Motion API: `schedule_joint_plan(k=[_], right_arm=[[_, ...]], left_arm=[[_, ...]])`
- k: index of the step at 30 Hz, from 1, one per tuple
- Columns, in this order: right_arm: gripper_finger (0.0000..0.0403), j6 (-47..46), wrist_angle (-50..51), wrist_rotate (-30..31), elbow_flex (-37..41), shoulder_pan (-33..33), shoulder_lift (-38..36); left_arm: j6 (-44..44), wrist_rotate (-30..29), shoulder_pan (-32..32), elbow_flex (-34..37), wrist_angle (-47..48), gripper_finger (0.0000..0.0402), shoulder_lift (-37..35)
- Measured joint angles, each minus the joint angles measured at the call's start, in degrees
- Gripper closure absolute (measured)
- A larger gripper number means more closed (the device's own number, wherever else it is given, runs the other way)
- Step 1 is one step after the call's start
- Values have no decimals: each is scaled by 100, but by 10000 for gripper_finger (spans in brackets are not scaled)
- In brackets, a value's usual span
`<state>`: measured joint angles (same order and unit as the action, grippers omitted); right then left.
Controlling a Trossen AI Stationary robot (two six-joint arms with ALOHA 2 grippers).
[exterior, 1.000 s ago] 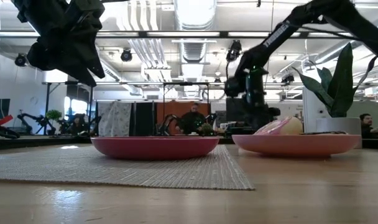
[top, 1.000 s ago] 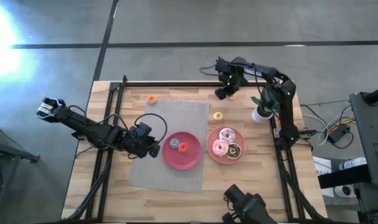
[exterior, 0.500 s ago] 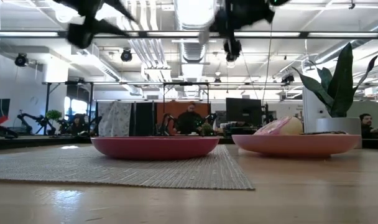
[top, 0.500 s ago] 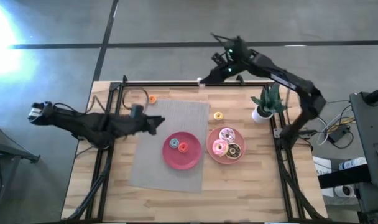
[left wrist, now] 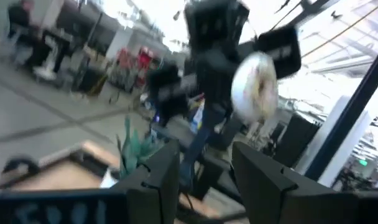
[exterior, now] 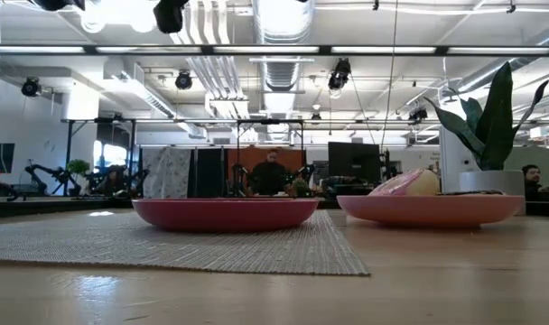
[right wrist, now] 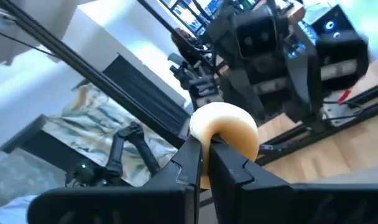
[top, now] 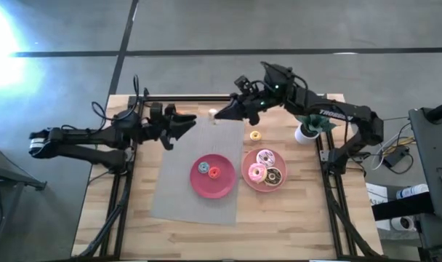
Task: Pick & Place donuts
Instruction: Put the small white donut on the light pink plate
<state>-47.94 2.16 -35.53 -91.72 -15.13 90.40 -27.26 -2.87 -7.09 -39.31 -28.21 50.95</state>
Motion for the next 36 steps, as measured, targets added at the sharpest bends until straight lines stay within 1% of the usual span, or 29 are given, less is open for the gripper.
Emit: schedule_joint_plan(k=[2,4,9,16,19,24,27,31,36], right_arm=[[390,-92,-54,73,1,101,71],[390,-124,-69,127,4,169,134],[390,-156,-128,206,4,280,196],[390,-159,-213,273,4,347,202],[390,-159,-284,273,4,367,202],[390,-159,-298,273,4,368,203],[390,-153,-298,271,4,377,204],[390,-152,-297,267,4,375,204],[390,-142,-294,258,4,378,204]], left_arm=[[187,-6,-7,-80,-314,273,107],[210,115,-5,-171,-555,267,188],[23,653,-3,-389,-584,254,341],[-243,699,-5,-411,-588,246,536],[-311,862,-3,-411,-691,245,634],[-383,1088,-5,-413,-1147,245,757],[-387,1108,-9,-437,-1172,245,837],[-424,1347,-11,-569,-1202,245,951],[-392,1471,-11,-740,-1199,245,1151]])
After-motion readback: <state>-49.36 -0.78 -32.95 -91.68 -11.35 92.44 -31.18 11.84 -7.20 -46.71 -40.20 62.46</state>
